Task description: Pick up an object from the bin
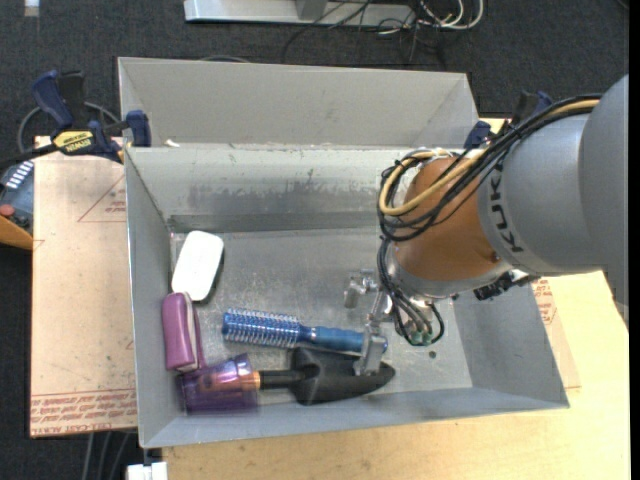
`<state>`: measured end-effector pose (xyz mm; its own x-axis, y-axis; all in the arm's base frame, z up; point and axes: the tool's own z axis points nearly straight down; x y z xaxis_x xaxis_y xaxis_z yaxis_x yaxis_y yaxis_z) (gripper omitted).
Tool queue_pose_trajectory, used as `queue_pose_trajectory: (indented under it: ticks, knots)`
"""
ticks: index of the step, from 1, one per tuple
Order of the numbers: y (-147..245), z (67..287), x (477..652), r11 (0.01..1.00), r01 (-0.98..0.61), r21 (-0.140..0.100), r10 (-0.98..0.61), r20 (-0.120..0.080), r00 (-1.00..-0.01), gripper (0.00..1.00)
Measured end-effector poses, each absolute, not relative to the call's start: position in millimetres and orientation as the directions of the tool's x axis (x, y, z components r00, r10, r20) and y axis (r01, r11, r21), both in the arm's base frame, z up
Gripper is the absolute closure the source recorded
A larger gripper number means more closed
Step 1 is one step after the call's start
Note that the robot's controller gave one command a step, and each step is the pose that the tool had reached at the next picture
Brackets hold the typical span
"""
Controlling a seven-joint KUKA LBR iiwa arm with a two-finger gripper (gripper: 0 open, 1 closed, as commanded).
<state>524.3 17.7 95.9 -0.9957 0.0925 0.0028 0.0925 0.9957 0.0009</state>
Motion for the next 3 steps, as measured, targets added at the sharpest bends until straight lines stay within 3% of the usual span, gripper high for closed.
queue_pose_trajectory:
  ticks: [1, 2, 3]
  knots:
    - [104, 87, 585.5, 0.978, 0.208, 0.007, 0.208, -0.003, -0.978, 0.0]
    - [83, 70, 560.9, 1.0, -0.027, 0.002, -0.027, 0.0, -1.0, 1.0]
    - [83, 70, 560.9, 1.0, -0.028, 0.002, -0.028, 0.0, -1.0, 1.0]
